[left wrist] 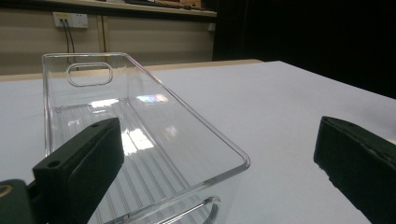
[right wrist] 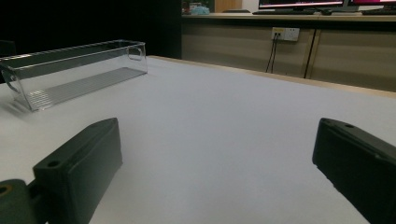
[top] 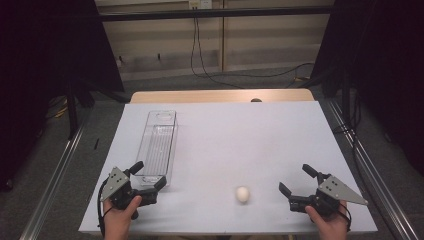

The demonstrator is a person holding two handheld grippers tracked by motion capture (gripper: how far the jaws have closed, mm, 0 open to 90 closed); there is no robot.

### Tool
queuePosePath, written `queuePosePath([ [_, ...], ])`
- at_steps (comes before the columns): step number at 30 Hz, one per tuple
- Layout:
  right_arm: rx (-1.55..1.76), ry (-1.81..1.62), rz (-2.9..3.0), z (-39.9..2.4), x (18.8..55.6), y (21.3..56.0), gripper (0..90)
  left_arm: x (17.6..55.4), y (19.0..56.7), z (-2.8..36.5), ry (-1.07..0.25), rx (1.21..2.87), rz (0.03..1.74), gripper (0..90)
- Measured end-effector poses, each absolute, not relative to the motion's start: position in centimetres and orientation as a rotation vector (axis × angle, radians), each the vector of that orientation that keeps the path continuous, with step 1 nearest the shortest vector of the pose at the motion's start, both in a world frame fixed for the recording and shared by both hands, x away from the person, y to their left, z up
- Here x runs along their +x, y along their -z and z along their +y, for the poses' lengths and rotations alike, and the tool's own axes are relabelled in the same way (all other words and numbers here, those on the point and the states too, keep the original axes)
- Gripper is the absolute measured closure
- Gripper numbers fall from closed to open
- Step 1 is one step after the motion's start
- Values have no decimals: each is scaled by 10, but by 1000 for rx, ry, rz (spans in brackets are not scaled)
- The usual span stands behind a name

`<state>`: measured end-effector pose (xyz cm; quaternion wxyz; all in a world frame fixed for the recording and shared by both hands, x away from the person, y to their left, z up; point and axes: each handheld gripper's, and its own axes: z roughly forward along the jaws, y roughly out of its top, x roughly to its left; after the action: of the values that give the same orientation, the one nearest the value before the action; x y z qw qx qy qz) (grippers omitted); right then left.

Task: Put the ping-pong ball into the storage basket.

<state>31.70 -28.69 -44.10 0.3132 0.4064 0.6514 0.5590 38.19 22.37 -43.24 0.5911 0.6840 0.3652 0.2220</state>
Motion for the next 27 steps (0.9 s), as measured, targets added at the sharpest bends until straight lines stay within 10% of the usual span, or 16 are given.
queuePosePath([
  [27,1067,-1484,1703,-290,315,439,17,387,424,196,-440,1618,797,18],
])
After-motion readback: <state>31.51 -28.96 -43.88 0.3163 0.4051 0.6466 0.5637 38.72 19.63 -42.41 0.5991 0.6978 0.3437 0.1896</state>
